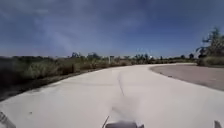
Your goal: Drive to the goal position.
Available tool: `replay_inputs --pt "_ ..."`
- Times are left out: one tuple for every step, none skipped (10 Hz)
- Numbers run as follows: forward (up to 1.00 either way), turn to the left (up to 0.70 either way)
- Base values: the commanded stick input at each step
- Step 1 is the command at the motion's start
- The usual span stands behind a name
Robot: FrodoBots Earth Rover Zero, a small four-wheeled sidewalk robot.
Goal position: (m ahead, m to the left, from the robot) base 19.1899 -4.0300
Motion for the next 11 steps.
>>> replay_inputs --pt "0.85 0.0" --pt "0.85 0.0" --pt "0.85 0.0" --pt "0.85 0.0" --pt "0.85 0.0" --pt "0.85 0.0" --pt "0.85 0.0" --pt "0.85 0.0" --pt "0.85 0.0" --pt "0.85 0.0" --pt "0.85 0.0"
